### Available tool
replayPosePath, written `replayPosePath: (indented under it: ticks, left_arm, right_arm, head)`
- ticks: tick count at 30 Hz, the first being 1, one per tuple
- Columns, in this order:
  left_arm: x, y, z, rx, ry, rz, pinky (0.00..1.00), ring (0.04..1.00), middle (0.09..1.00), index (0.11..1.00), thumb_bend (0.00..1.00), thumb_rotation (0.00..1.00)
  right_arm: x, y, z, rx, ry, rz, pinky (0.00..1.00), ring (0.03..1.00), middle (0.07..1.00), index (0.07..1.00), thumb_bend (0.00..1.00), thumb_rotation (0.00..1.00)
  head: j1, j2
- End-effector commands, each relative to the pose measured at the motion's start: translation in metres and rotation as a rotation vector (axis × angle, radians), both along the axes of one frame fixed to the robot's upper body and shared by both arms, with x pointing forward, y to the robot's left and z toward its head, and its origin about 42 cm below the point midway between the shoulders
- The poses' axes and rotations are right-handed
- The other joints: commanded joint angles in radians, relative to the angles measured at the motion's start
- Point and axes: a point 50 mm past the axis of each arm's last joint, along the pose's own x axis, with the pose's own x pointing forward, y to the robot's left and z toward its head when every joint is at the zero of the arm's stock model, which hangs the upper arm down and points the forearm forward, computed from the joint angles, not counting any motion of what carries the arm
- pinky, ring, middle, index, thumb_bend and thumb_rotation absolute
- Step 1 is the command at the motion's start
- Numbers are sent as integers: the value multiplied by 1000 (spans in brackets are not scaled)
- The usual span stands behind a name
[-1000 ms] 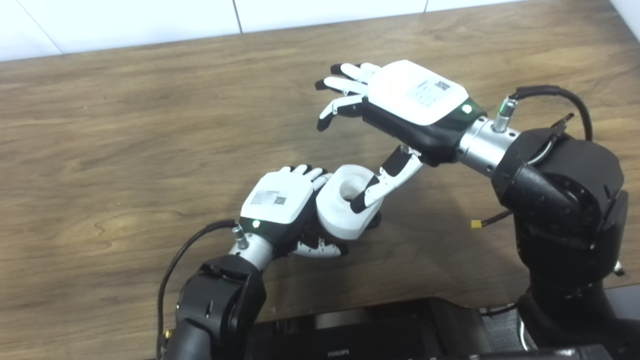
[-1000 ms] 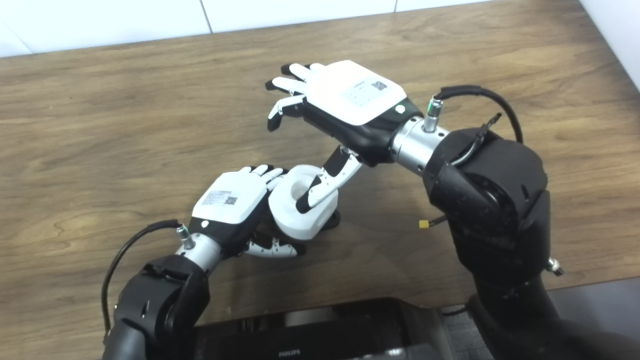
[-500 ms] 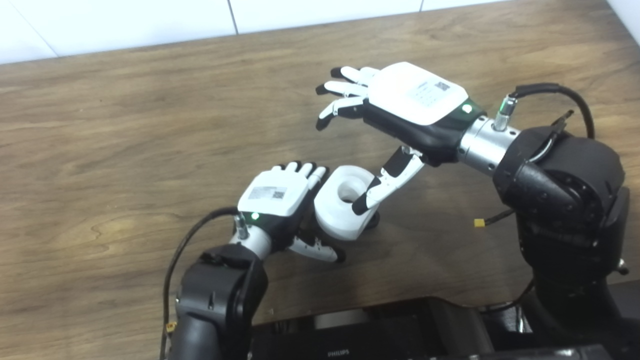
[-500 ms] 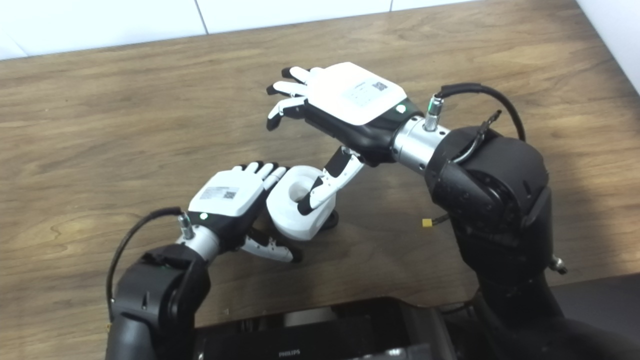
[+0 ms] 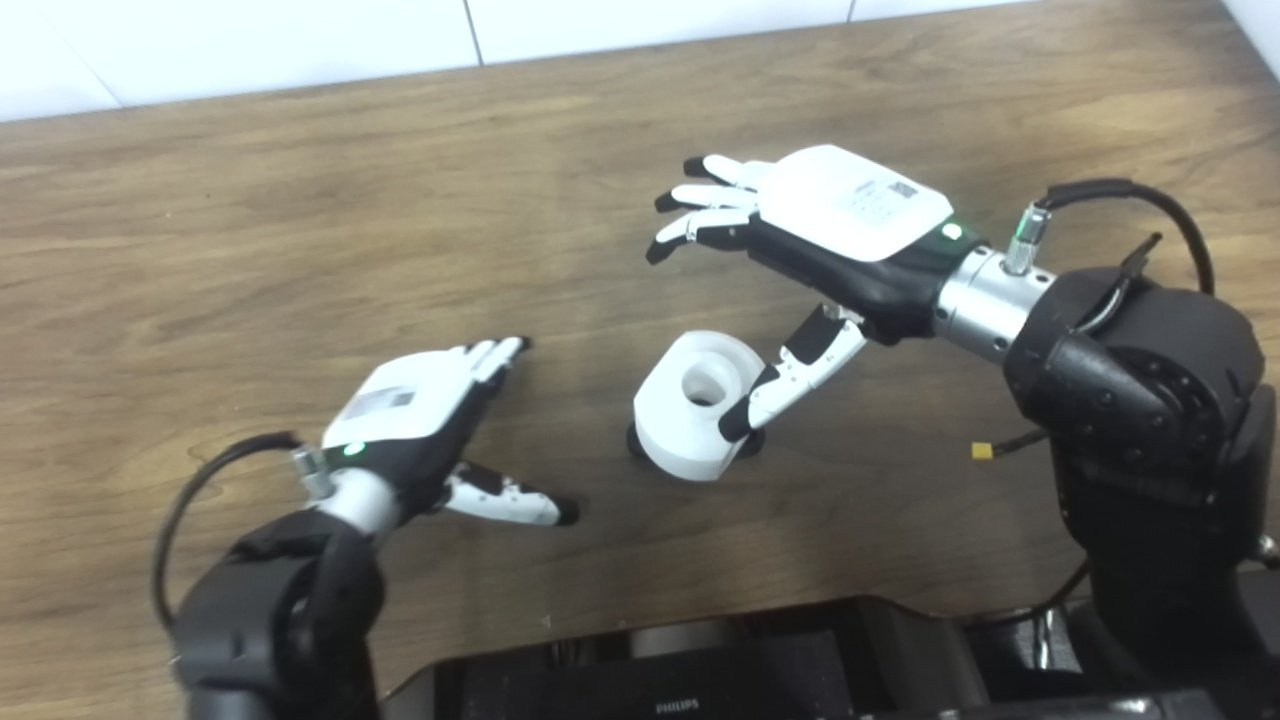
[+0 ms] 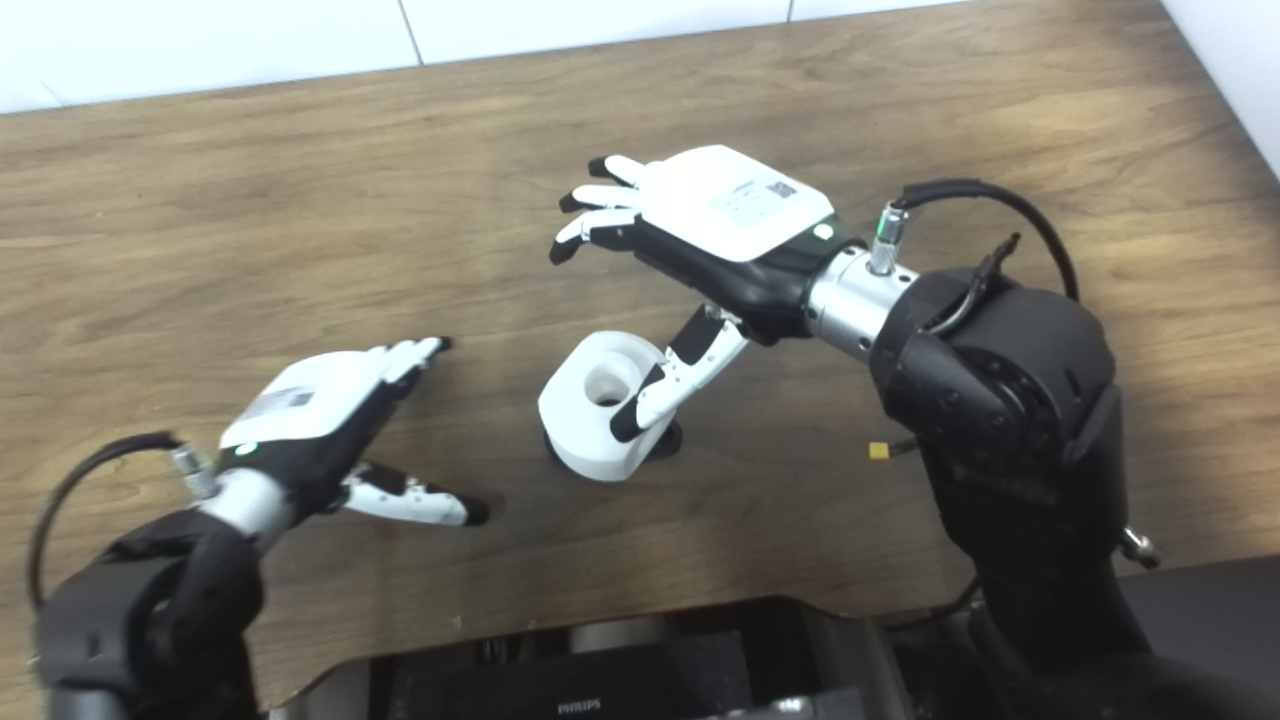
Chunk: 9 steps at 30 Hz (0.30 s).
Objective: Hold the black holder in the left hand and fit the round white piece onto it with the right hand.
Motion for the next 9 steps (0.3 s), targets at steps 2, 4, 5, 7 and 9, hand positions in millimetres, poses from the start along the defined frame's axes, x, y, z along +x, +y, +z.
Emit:
replayPosePath:
  ticks: [2, 4, 5, 7, 9]
  left_arm:
    - [-7, 14, 22, -37, -75, 10, 877, 962, 969, 1000, 1000, 453]
    - [-8, 21, 26, -46, -82, 13, 868, 959, 969, 1000, 1000, 458]
    - [-9, 26, 29, -59, -89, 21, 870, 963, 970, 1000, 1000, 467]
    - [-11, 35, 35, -101, -104, 42, 872, 958, 962, 999, 1000, 444]
    - [-12, 44, 39, -141, -132, 56, 849, 946, 950, 992, 1000, 438]
  right_arm:
    - [-4, -10, 8, 52, -22, -24, 945, 1000, 944, 839, 977, 613]
    - [-4, -13, 7, 58, -10, -35, 939, 1000, 944, 845, 972, 663]
    - [-5, -16, 6, 64, -1, -46, 936, 1000, 945, 848, 969, 689]
    - [-5, -22, 3, 78, 11, -71, 934, 1000, 946, 857, 948, 721]
    - [-6, -28, 1, 93, 16, -101, 920, 994, 943, 865, 911, 758]
  head:
    - [4, -3]
    - [8, -8]
    - [12, -13]
    - [14, -17]
    - [20, -23]
